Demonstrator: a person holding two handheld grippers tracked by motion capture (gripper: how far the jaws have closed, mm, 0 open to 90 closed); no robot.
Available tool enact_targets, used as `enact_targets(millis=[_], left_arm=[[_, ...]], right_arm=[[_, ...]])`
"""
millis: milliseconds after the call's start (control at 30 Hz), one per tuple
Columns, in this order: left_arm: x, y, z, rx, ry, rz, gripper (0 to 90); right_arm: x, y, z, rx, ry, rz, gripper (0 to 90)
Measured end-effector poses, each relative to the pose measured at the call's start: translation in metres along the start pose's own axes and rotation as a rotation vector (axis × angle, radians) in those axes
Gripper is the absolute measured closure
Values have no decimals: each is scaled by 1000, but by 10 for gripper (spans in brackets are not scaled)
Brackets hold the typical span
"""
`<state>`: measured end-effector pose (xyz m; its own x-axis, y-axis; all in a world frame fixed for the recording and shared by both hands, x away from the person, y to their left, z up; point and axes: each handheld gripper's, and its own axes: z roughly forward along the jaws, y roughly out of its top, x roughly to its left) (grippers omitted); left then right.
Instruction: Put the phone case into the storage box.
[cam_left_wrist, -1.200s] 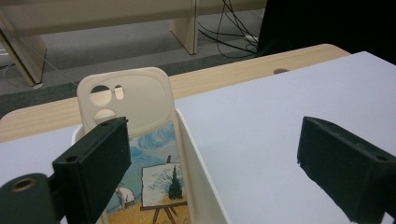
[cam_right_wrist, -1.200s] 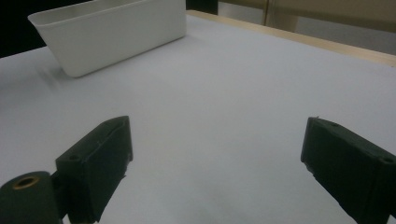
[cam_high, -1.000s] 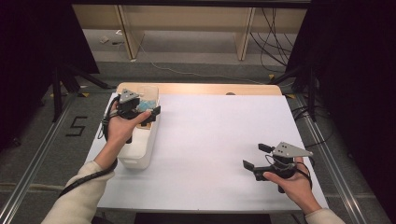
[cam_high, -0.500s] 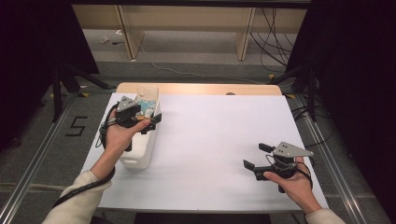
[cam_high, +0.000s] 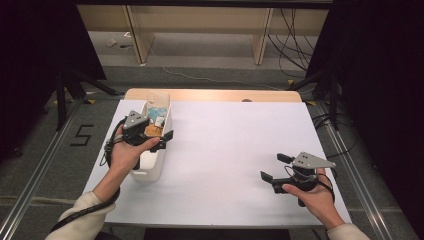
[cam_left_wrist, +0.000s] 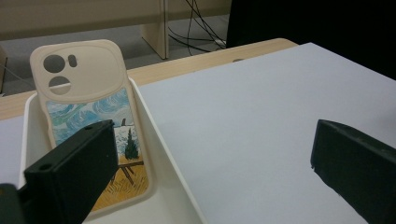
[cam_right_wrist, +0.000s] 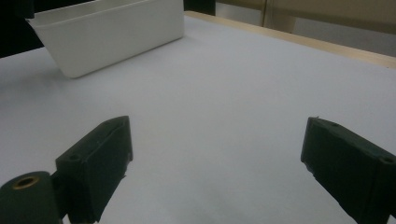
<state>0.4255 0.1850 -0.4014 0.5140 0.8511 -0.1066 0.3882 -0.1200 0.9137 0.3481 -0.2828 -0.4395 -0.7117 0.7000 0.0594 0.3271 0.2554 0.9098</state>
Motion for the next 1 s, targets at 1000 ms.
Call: enact_targets(millis=[1000], left_arm=[[-20, -17, -20, -43, -82, 77, 0]], right_arm=[[-1, 0, -1, 4, -5, -3, 99]])
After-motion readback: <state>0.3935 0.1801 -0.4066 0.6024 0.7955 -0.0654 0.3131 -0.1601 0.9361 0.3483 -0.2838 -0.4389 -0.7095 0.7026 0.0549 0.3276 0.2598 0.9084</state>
